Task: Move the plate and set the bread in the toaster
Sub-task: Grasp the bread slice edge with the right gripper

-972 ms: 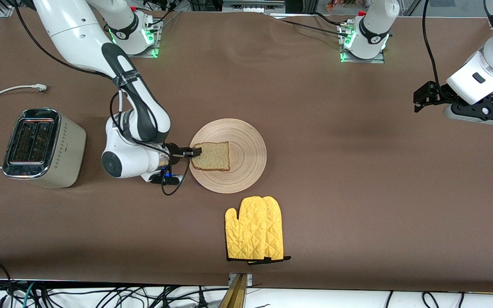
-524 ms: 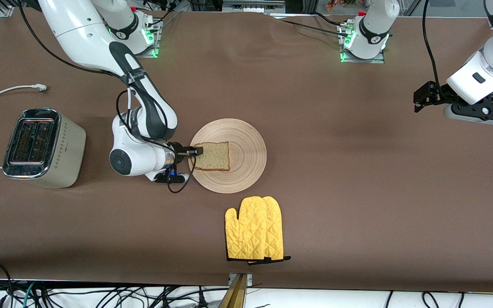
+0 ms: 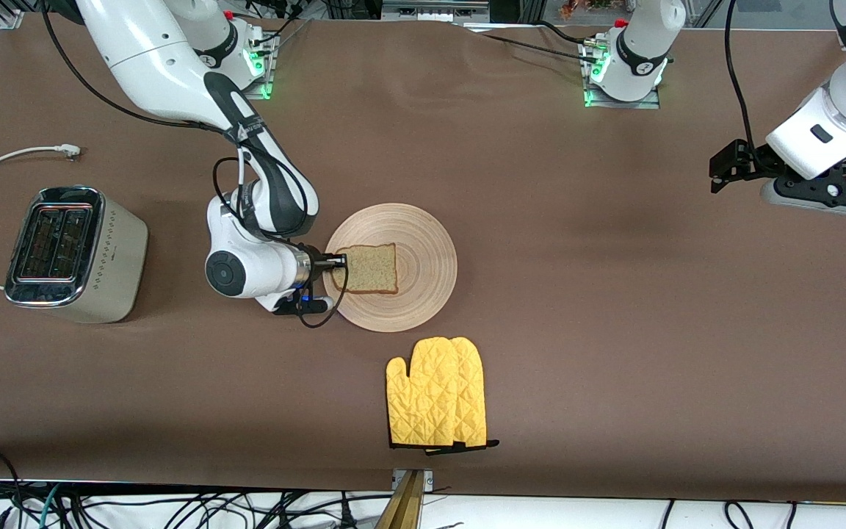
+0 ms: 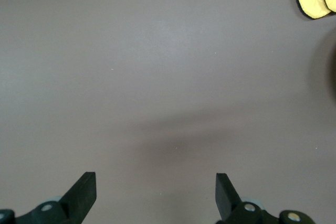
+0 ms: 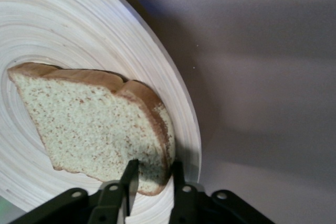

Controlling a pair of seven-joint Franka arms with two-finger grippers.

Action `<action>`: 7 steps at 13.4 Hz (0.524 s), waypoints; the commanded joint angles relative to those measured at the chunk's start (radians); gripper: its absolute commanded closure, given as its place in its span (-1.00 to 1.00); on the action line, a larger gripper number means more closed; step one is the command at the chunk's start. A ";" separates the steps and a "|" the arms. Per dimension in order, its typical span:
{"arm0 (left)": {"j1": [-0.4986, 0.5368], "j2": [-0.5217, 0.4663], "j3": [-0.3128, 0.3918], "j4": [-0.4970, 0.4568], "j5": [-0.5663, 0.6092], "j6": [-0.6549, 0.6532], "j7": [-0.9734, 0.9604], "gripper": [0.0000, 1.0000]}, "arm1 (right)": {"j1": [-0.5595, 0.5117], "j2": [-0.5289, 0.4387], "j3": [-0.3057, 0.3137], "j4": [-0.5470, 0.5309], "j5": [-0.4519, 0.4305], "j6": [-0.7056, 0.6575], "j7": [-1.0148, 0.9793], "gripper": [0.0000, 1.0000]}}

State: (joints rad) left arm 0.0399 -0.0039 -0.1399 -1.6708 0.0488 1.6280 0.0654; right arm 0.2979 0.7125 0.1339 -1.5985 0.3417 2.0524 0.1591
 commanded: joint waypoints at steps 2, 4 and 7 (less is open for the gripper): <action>0.011 -0.002 -0.010 0.005 0.014 -0.011 0.005 -1.00 | 0.017 0.004 -0.002 0.000 -0.059 0.021 0.016 1.00; 0.011 -0.002 -0.010 0.005 0.014 -0.011 0.004 -1.00 | 0.017 0.005 -0.002 0.020 -0.063 0.021 0.016 1.00; 0.012 -0.002 -0.009 0.008 0.014 -0.011 0.007 -1.00 | 0.017 0.002 0.000 0.026 -0.063 0.018 0.011 1.00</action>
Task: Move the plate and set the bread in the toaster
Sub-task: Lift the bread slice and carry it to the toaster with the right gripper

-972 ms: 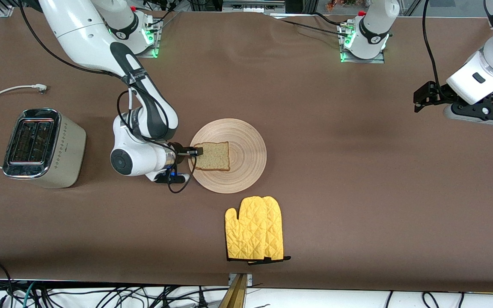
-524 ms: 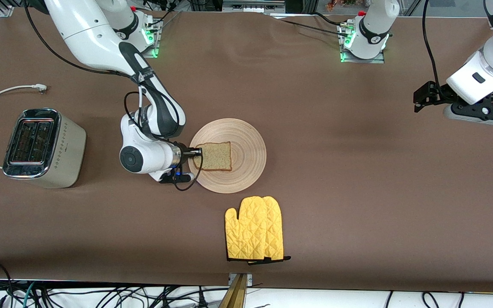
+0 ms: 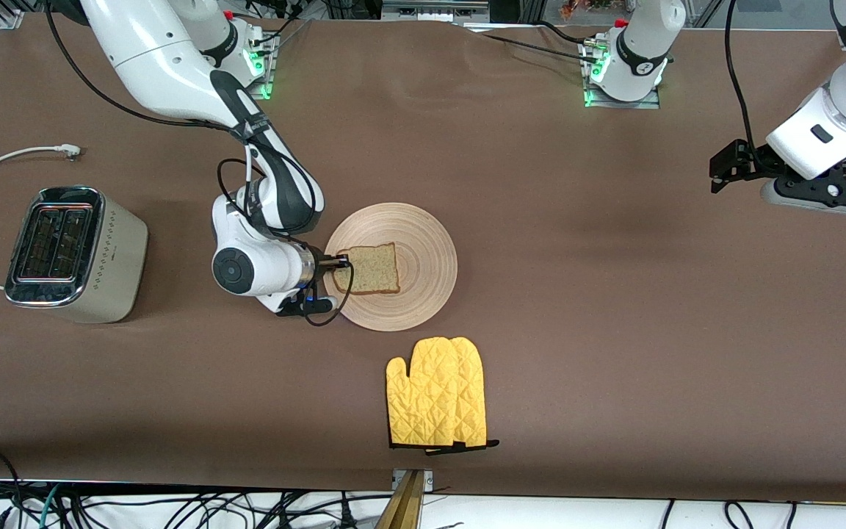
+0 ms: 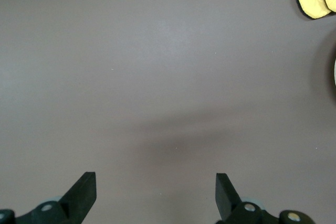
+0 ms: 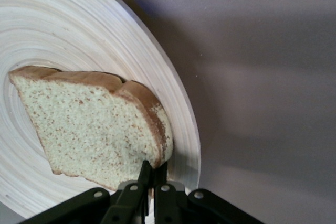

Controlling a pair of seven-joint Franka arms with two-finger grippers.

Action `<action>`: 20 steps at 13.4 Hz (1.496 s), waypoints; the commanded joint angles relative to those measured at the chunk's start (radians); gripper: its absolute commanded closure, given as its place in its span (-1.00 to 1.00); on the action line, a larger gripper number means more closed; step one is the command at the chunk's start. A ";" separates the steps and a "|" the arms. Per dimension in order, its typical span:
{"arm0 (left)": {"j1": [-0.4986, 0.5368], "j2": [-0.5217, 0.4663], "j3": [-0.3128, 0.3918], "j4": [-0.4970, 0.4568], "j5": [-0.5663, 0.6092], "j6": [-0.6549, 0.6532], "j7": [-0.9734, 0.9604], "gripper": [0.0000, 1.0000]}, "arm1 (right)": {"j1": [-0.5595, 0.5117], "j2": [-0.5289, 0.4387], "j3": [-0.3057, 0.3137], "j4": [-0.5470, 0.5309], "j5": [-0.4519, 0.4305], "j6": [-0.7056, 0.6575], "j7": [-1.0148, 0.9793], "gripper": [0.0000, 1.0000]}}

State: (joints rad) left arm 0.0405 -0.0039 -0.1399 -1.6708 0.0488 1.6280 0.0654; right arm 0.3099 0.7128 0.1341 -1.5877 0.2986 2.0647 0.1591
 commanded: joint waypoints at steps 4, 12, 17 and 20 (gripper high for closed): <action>0.018 -0.001 -0.006 0.022 0.014 -0.016 0.011 -1.00 | -0.005 -0.025 -0.010 0.165 -0.021 -0.182 0.011 1.00; 0.019 0.064 -0.009 0.103 -0.043 -0.011 0.008 -1.00 | -0.006 -0.128 -0.136 0.489 -0.310 -0.786 -0.006 1.00; 0.053 0.085 -0.001 0.115 -0.049 -0.010 0.008 -1.00 | -0.043 -0.203 -0.282 0.488 -0.613 -0.914 -0.280 1.00; 0.059 0.090 -0.001 0.123 -0.049 -0.011 0.005 -1.00 | -0.054 -0.191 -0.453 0.483 -0.705 -0.890 -0.420 1.00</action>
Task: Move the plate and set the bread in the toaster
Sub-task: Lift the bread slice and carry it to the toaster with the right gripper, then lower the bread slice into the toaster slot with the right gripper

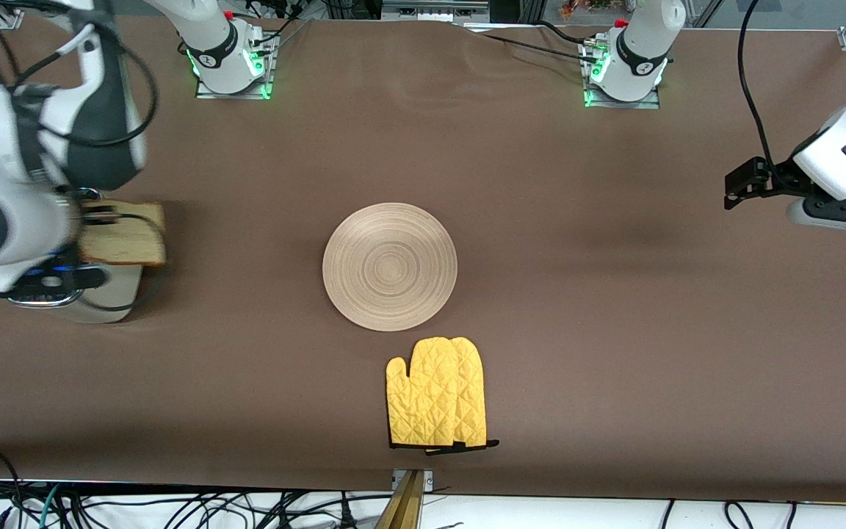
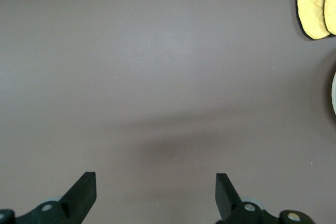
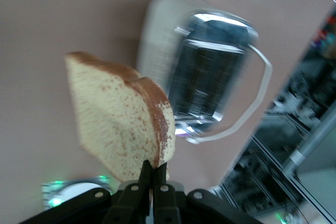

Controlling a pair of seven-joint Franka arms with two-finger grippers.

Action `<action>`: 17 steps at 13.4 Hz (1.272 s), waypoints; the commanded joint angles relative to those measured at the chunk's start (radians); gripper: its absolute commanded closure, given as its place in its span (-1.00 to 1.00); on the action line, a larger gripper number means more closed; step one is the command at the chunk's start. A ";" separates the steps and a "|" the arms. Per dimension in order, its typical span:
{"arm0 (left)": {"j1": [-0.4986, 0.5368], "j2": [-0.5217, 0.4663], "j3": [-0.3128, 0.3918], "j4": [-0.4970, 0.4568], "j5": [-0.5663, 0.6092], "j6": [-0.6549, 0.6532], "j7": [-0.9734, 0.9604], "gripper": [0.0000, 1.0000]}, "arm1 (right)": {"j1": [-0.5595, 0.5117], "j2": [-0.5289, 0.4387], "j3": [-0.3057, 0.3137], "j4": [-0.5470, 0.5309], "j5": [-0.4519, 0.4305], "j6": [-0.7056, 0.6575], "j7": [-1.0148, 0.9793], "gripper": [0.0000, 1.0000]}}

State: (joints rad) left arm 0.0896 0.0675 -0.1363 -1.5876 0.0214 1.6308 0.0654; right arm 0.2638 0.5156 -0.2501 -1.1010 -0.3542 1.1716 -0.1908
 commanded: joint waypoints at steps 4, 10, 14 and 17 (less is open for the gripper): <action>0.012 0.018 -0.005 0.040 -0.021 -0.016 0.005 -1.00 | -0.080 0.012 -0.086 -0.089 -0.103 0.120 -0.078 1.00; 0.010 0.018 -0.006 0.040 -0.020 -0.016 0.002 -1.00 | -0.075 0.075 -0.086 -0.105 -0.108 0.200 -0.056 1.00; 0.010 0.018 -0.006 0.040 -0.021 -0.016 0.001 -1.00 | -0.060 0.104 -0.078 -0.105 -0.097 0.218 0.037 1.00; 0.010 0.018 -0.006 0.040 -0.020 -0.016 0.001 -1.00 | -0.043 0.103 -0.080 -0.105 -0.095 0.200 0.031 1.00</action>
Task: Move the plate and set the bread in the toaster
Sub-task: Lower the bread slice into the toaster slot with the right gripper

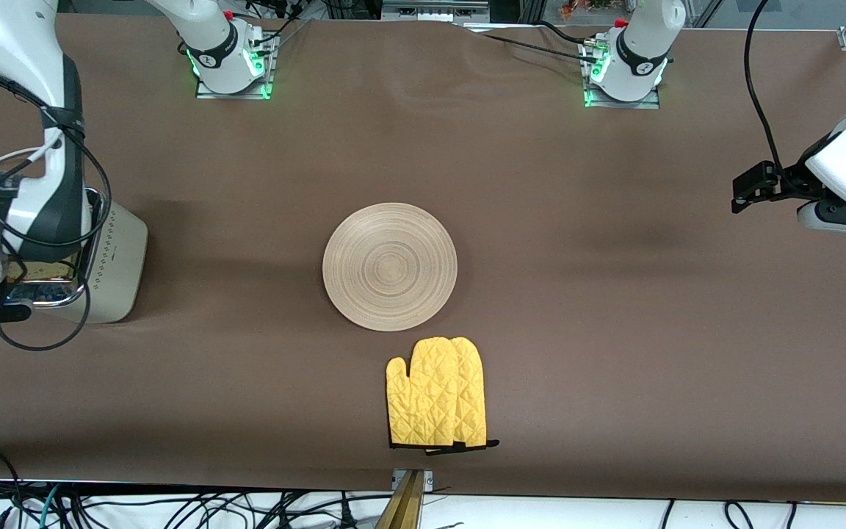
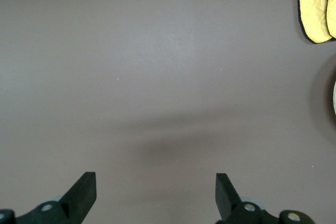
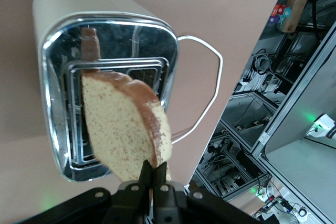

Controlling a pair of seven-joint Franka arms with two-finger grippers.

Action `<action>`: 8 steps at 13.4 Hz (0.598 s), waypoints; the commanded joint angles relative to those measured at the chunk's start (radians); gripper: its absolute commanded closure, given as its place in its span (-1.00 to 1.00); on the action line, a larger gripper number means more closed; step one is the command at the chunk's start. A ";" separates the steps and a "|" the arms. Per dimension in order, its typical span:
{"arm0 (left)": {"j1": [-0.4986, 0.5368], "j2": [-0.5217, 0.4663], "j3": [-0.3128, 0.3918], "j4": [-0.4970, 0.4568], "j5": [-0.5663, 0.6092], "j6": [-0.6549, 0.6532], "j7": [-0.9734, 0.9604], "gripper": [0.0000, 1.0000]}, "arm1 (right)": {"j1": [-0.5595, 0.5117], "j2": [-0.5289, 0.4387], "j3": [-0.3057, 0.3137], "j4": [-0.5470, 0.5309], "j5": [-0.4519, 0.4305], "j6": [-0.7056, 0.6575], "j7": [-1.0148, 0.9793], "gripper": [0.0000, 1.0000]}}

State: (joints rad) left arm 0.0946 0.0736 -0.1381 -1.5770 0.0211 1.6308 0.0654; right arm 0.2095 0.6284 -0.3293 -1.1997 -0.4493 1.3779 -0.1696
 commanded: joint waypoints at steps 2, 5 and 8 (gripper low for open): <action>0.005 0.012 -0.005 0.029 -0.020 -0.014 0.001 -1.00 | 0.016 -0.026 0.000 -0.003 -0.008 -0.057 0.007 1.00; 0.005 0.012 -0.005 0.029 -0.020 -0.016 0.001 -1.00 | 0.019 -0.003 0.001 -0.006 0.000 -0.024 0.070 1.00; 0.004 0.012 -0.006 0.029 -0.020 -0.016 0.001 -1.00 | 0.011 0.034 0.006 -0.009 0.039 0.025 0.122 1.00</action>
State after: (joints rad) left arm 0.0944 0.0737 -0.1394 -1.5770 0.0211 1.6308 0.0654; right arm 0.2254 0.6446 -0.3266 -1.2028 -0.4426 1.3685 -0.0797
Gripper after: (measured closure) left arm 0.000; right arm 0.965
